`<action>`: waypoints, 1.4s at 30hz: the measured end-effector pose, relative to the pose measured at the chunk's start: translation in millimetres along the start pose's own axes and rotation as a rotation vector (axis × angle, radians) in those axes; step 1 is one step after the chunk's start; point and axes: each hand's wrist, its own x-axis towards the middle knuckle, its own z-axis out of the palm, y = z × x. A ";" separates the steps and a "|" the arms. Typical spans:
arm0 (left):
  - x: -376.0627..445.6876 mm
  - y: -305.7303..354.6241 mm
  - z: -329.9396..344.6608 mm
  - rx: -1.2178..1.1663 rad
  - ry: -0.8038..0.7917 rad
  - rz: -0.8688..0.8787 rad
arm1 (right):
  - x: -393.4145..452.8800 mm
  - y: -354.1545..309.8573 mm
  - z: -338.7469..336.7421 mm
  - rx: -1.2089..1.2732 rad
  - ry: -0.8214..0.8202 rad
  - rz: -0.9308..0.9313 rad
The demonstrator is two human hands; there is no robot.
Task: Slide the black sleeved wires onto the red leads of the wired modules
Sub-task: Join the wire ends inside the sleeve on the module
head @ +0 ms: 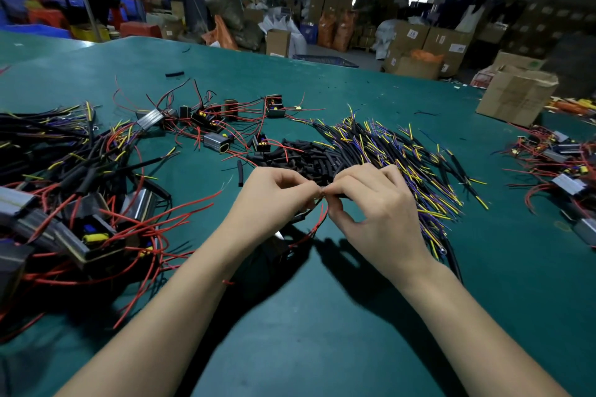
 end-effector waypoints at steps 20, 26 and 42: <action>-4.2 -9.4 4.0 0.604 0.050 0.425 | 1.0 1.7 -3.0 -0.089 -0.178 0.034; 3.6 -4.0 -4.9 0.210 -0.152 0.080 | 3.2 -1.8 0.6 -0.221 -0.126 -0.125; 0.2 -7.6 -7.0 0.913 -0.002 0.780 | 3.1 7.0 -6.3 0.638 -0.423 0.654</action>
